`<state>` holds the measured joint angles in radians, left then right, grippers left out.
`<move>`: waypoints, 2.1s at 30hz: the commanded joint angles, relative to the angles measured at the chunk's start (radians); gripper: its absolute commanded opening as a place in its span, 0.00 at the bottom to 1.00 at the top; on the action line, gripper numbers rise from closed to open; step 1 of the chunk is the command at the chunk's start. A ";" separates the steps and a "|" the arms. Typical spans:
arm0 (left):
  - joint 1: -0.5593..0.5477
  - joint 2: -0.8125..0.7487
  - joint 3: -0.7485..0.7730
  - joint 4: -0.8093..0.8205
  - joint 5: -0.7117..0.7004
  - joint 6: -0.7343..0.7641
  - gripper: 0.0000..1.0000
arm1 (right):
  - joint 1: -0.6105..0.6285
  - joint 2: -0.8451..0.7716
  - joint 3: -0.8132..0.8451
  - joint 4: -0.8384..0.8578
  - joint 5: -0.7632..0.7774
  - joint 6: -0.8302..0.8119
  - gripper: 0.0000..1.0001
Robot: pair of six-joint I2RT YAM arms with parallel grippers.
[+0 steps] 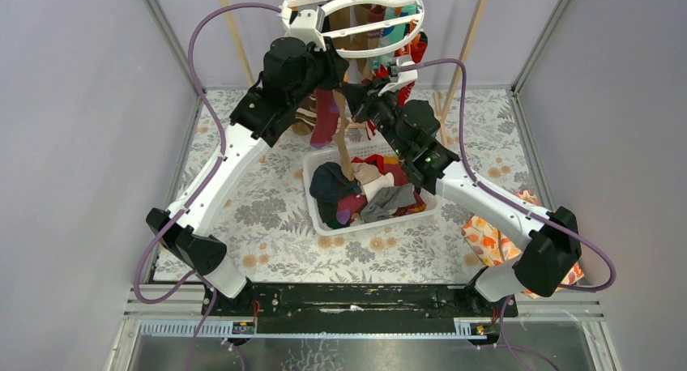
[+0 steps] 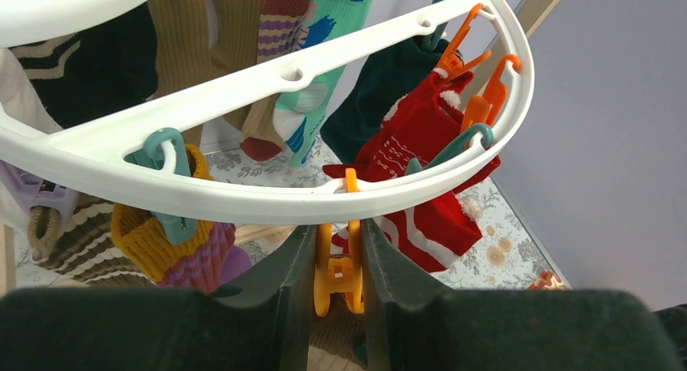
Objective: Clip the socks to the hanger
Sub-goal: Clamp the sock onto the hanger.
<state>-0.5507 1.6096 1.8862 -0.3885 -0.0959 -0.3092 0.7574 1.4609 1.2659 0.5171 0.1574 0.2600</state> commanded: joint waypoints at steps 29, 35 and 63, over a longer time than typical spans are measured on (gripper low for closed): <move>-0.015 -0.017 -0.019 0.051 -0.051 0.065 0.00 | 0.011 -0.048 0.061 -0.080 0.076 -0.061 0.00; -0.014 -0.018 -0.019 0.051 -0.053 0.068 0.00 | 0.012 -0.034 0.093 -0.085 0.074 -0.066 0.00; -0.014 -0.022 -0.020 0.050 -0.074 0.067 0.38 | 0.012 -0.007 0.152 -0.089 0.055 -0.074 0.00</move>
<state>-0.5568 1.6096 1.8725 -0.3748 -0.1410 -0.2577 0.7593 1.4578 1.3602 0.3698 0.2008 0.1848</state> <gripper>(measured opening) 0.315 0.020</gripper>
